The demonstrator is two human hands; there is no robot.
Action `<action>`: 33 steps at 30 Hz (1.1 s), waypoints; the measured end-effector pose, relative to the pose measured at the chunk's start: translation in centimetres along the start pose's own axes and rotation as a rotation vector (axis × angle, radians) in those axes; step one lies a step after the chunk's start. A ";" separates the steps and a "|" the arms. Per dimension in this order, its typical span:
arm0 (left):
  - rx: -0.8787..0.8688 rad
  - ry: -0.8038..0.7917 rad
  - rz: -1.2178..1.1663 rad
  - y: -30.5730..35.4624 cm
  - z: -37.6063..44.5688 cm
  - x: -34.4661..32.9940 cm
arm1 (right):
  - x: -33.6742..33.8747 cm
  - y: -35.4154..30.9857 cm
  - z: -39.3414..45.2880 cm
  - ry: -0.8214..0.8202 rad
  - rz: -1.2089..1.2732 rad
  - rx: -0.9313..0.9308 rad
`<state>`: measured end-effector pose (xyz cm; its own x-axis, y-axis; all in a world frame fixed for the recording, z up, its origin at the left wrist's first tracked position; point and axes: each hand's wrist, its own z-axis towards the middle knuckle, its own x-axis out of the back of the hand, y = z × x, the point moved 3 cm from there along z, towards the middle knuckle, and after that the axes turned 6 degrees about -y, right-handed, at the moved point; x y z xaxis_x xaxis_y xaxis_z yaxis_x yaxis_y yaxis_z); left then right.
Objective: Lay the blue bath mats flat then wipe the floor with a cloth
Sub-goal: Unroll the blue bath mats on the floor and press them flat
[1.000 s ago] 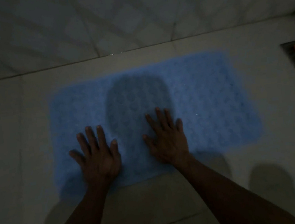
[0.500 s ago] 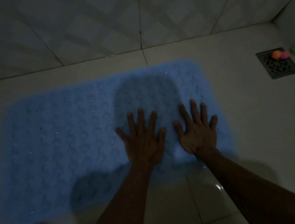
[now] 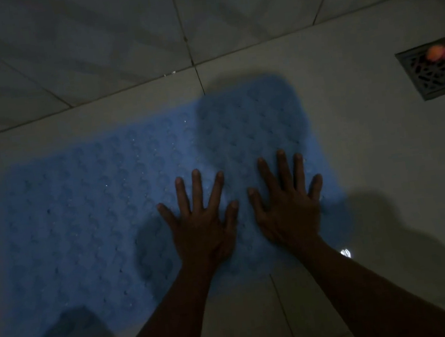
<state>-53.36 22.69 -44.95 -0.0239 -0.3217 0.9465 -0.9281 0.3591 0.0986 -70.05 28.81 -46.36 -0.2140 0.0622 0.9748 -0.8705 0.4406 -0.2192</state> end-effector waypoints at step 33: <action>0.015 0.057 -0.047 -3.7 12.2 3.8 | -0.4 -3.2 12.4 -0.093 -0.064 0.114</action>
<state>-54.57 9.48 -45.49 0.0409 -0.2871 0.9570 -0.9330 0.3317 0.1394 -72.63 16.30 -46.54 -0.1916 -0.0484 0.9803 -0.9275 0.3357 -0.1647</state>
